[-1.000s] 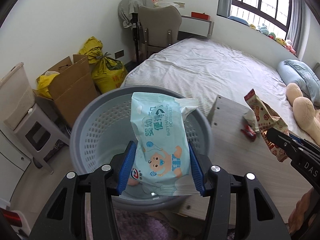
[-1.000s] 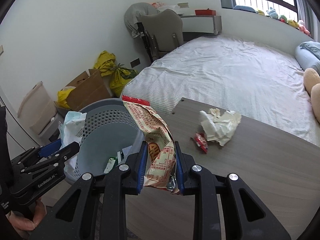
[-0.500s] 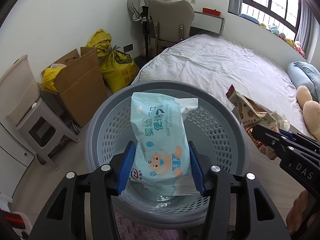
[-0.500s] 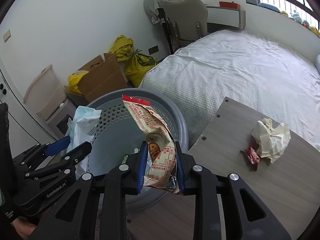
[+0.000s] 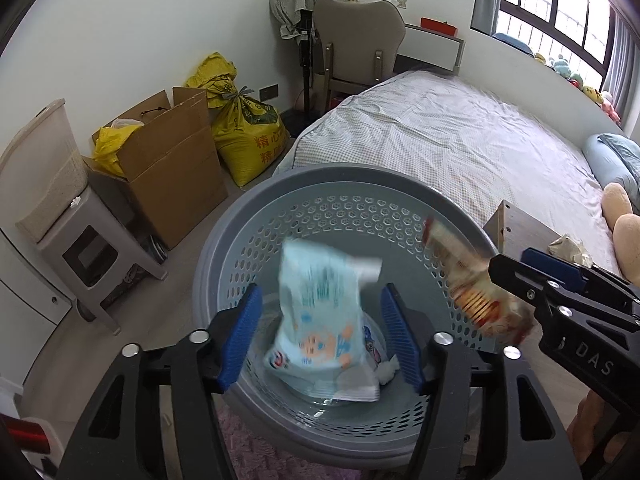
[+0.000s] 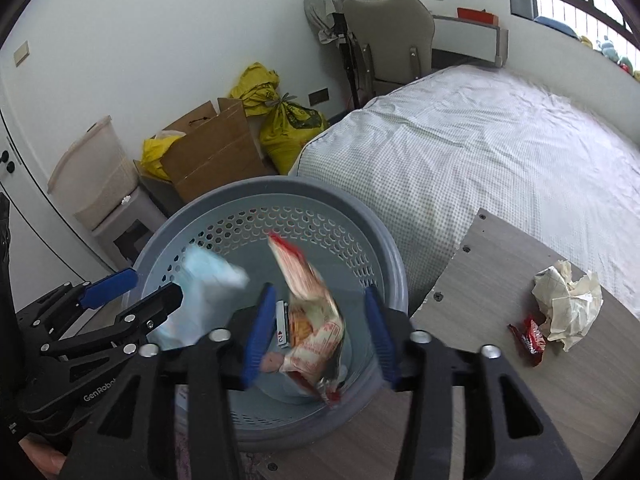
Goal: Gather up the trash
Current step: 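Open both grippers to drop the wipe pack and wrapper into the basket, then move both grippers from the basket back to the table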
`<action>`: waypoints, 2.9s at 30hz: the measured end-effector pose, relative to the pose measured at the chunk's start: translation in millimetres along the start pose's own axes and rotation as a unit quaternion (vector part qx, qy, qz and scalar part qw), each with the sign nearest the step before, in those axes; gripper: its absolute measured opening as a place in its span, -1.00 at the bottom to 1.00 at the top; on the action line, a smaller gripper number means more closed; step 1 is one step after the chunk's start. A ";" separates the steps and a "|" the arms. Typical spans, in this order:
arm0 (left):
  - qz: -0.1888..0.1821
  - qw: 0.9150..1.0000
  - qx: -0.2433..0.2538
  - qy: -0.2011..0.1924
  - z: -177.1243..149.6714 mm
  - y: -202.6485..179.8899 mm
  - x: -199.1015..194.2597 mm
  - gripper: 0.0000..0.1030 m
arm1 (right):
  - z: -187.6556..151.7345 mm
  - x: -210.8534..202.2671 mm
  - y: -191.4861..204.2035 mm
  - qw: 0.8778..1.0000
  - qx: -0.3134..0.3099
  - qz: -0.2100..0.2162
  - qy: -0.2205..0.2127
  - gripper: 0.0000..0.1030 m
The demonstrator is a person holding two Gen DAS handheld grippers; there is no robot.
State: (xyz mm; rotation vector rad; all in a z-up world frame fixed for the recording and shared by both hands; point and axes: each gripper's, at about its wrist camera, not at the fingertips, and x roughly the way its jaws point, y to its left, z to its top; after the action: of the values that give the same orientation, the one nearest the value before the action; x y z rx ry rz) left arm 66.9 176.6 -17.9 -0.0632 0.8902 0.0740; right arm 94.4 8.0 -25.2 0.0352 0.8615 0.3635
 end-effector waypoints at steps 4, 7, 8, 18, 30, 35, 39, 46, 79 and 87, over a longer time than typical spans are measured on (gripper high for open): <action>0.005 1.000 -0.008 0.002 -0.2 5.1 -0.7 0.28 | 0.2 -1.5 0.4 1.000 0.000 -0.002 -0.001 -0.03; 0.008 1.000 -0.010 -0.001 -0.6 7.5 -3.1 0.30 | -0.8 -2.8 1.0 1.000 0.000 -0.003 -0.001 -0.03; 0.009 1.000 -0.010 -0.002 -1.1 7.4 -4.2 0.31 | -0.4 -2.6 1.3 1.000 0.000 -0.003 -0.001 -0.03; 0.014 1.000 -0.013 -0.007 -4.5 6.0 -12.4 0.32 | -3.6 -7.3 4.0 1.000 -0.003 -0.004 -0.002 -0.03; 0.022 0.999 -0.020 -0.012 -9.6 7.3 -26.4 0.32 | -8.7 -19.6 1.1 1.000 0.002 0.001 -0.006 -0.01; 0.019 1.000 -0.019 -0.015 -12.1 4.6 -31.7 0.32 | -11.3 -26.6 -2.2 1.000 0.005 -0.002 -0.010 -0.01; 0.016 1.000 -0.016 -0.020 -14.2 -0.4 -36.8 0.32 | -13.8 -34.3 -5.2 1.000 0.008 -0.006 -0.013 0.00; 0.011 1.000 -0.012 -0.018 -18.7 -7.2 -38.9 0.32 | -18.4 -46.1 -15.4 1.000 0.020 -0.012 -0.019 0.05; -0.041 0.998 0.051 -0.019 -1.6 -108.0 -33.9 0.32 | -30.2 -79.6 -126.0 0.991 0.106 -0.073 -0.033 0.05; -0.058 0.996 0.064 -0.009 3.8 -130.9 -19.2 0.32 | -36.5 -78.3 -157.1 0.987 0.125 -0.098 -0.027 0.05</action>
State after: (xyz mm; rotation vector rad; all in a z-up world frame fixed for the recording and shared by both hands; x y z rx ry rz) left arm 69.7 45.8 2.6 0.0063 0.8699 -0.0901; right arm 67.6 -169.1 -19.1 0.1905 0.8448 0.0681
